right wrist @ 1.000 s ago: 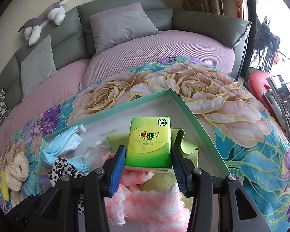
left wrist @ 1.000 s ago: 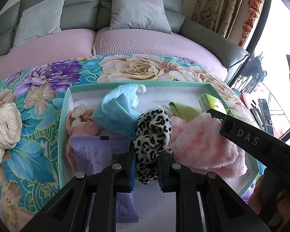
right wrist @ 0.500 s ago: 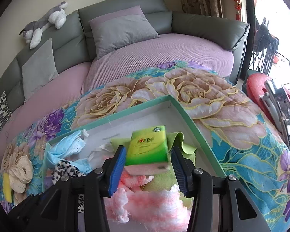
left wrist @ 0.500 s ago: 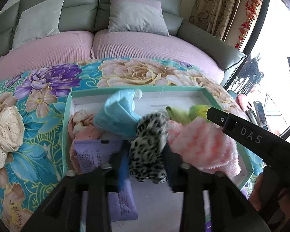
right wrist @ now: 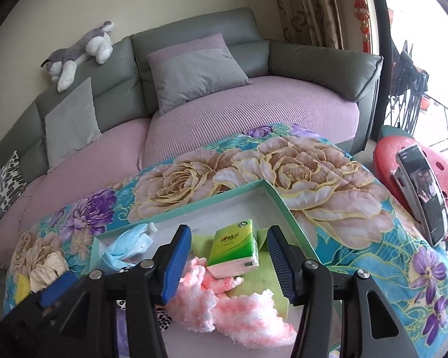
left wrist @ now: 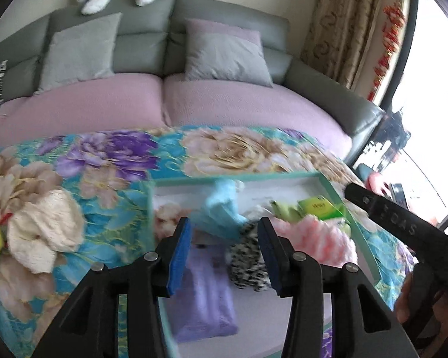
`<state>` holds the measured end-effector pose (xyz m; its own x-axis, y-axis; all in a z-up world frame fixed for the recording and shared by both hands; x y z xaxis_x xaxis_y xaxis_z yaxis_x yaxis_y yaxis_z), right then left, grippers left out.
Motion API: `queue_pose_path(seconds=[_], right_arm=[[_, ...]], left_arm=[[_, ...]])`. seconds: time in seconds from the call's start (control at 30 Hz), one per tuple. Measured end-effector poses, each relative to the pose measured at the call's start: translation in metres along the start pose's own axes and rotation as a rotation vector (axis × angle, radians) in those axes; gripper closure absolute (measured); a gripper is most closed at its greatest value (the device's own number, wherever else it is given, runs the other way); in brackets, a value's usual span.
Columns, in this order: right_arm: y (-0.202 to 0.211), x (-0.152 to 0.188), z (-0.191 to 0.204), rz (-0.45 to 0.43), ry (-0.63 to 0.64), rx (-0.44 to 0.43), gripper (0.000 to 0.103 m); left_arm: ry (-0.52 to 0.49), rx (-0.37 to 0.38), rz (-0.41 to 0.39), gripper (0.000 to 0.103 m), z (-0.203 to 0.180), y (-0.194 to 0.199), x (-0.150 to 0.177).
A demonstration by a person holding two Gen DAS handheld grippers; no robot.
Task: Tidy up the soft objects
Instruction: 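Open both grippers to drop the scrunchie and tissue pack into the tray, then move both grippers back toward the sponge and lace cap on the bed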
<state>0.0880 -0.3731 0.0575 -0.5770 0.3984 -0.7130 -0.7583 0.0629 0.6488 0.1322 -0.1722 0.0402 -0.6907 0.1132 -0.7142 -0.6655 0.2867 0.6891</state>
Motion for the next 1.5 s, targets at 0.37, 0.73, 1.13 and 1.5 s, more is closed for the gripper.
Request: queue_pose_path(seconds=[0.37,0.73,1.13,1.5], right_arm=[[-0.003,0.008,0.047,0.025,0.089,-0.084,0.046],[-0.015,0.027,0.094,0.075,0.191,-0.136,0.046],[-0.021,0.034,0.112,0.084,0.228,-0.110,0.025],[-0.019,0.047,0.146,0.072,0.284,-0.172,0.020]], left_arm=[[0.183,-0.292,0.011,0.045,0.090,0.008,-0.002],[0.295,-0.405,0.042,0.036,0.135,0.010,0.010],[0.321,-0.519,0.016,0.006,0.154,0.017,0.012],[0.399,-0.592,-0.038,0.006,0.194,0.048,0.014]])
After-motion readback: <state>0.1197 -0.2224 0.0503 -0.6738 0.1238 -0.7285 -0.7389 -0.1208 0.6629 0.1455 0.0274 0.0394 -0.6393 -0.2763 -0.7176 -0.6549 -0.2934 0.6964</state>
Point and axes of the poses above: each gripper's, at about its wrist camera, not at the fingertips, and y roughly against the way its jaws point, z to its left, x to its underside, the point moved 2 cm from there along -y, roughly the way its jaws point, and after that the axes turned 7 degrees about -x, right-handed, at the moved point
